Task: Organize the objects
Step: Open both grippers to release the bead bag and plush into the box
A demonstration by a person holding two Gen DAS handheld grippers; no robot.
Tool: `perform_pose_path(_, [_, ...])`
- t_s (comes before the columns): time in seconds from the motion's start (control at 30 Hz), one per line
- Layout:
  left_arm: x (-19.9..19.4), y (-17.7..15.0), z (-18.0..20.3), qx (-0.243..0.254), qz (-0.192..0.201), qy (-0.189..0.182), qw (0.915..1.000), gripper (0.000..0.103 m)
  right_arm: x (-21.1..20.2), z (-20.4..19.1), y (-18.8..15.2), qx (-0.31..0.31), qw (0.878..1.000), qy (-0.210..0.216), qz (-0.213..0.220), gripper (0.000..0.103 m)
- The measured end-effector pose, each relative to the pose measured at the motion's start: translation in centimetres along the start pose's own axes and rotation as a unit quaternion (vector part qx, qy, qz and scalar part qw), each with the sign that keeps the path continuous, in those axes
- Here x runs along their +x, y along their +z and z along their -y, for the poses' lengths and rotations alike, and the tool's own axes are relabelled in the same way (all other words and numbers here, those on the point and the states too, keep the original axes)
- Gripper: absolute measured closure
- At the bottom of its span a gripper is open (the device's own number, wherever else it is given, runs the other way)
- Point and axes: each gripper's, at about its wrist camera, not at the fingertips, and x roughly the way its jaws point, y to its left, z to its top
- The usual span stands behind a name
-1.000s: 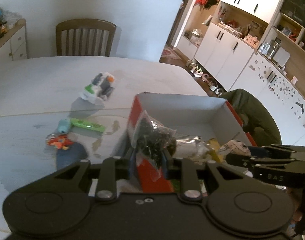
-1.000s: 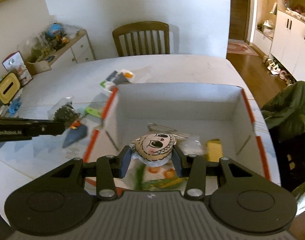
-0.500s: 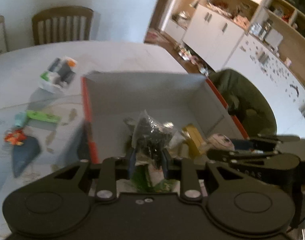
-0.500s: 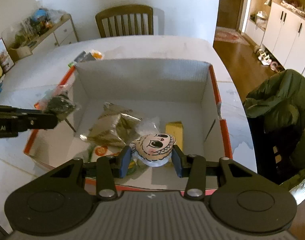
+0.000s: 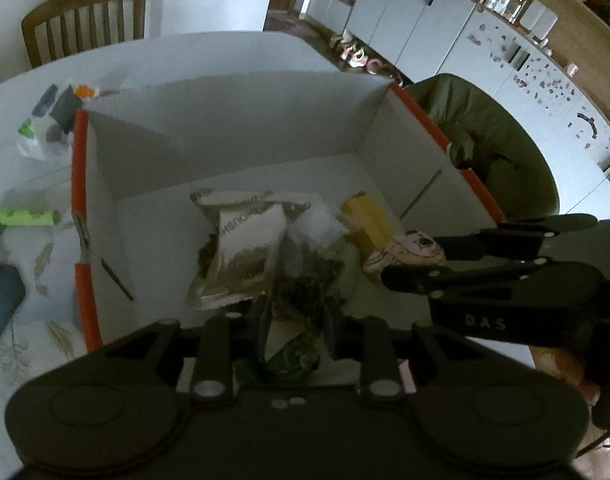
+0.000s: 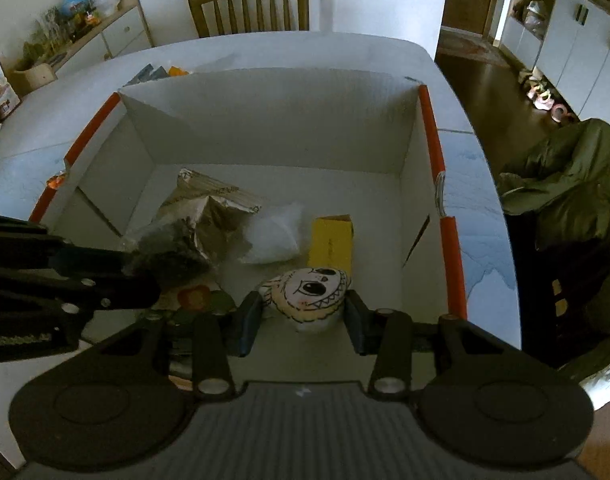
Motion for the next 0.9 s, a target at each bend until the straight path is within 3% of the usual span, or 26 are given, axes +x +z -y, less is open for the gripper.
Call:
perform_pose_path(0.33, [0.7,-0.1,-0.6,-0.021,-0.016,0.005,0.9996,0.068,0.2,0.2,-0.1,-0.003,1.0,0.015,-0.005,0.057])
perform_pose_path(0.53, [0.1,-0.2,-0.5,-0.021,-0.008,0.004,0.9997,0.055,-0.4,0.1,-0.1,-0.007,1.0,0.022,-0.001,0.055])
perform_pose_path(0.67, [-0.7,-0.2,0.0,-0.013,0.005,-0.002,0.9999,0.041,-1.2,0.2,-0.1,-0.007,0.999,0.031,0.006,0.054])
perform_pose_path(0.83, [-2.4,-0.3,-0.1,-0.017,0.022,-0.013,0.9995,0.036,-2.6,0.3,0.0,-0.002,0.999,0.046,0.02,0.047])
perform_pose_path(0.9, [-3.1,-0.4,-0.4,-0.024,0.031,-0.01,0.9992,0.025,-3.1,0.3,0.1,0.002,0.998,0.051,0.026,0.047])
